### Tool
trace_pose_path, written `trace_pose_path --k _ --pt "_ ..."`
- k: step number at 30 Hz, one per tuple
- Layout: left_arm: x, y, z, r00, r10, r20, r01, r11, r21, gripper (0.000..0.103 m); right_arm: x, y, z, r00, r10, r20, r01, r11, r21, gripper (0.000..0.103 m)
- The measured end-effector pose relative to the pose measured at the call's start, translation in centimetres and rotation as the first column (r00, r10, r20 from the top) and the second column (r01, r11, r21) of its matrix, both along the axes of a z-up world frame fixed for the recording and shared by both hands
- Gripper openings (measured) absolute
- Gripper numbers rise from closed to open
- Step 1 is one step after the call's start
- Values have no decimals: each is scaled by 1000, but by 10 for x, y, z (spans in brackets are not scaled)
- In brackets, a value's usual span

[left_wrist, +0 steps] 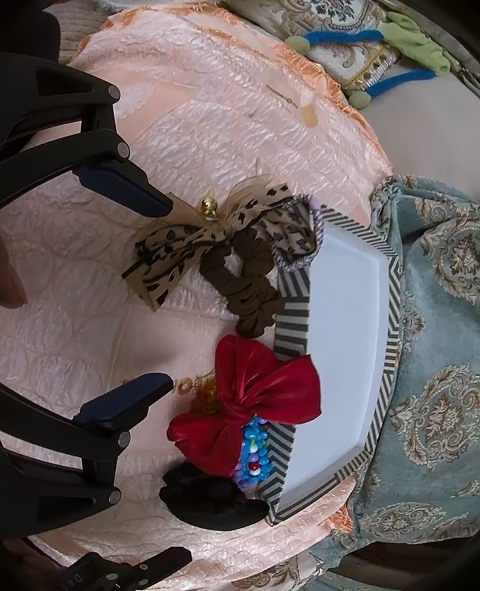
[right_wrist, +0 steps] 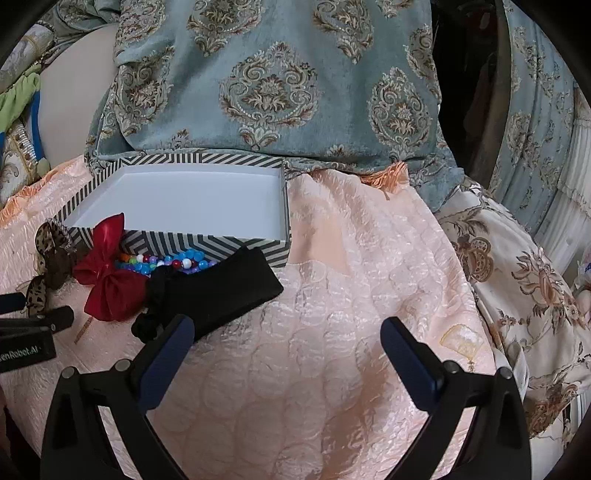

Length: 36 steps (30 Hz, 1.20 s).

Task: Organize jewelry
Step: 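Move the left tool toward the leopard bow and brown scrunchie, then grasp the leopard bow with brown scrunchie using the left tool while the right tool grasps the black velvet clip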

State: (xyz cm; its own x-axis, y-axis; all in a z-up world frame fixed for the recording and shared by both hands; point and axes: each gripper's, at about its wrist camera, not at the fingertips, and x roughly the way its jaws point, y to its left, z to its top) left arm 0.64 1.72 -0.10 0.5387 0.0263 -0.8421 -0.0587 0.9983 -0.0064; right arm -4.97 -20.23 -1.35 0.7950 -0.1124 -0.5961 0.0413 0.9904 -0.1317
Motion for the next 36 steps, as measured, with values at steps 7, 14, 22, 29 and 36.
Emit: trace_pose_path --k 7,14,22,29,36 --pt "-9 11 16 990 -33 137 35 999 -13 90 1 1 -1 1000 16 -4 -16 1000 2 102" --pt "-19 7 19 990 -82 116 73 994 80 90 0 3 -4 999 43 6 -43 999 11 102" --pt "-34 9 13 992 2 125 -16 994 111 90 -3 1 -7 998 61 33 -62 998 4 102" --pt "-36 14 15 991 -2 134 -10 996 85 90 -2 0 -8 998 61 30 -61 998 3 102" --pt "-28 45 30 987 23 161 -24 1000 1 90 0 -4 -5 997 72 35 -72 997 -3 102"
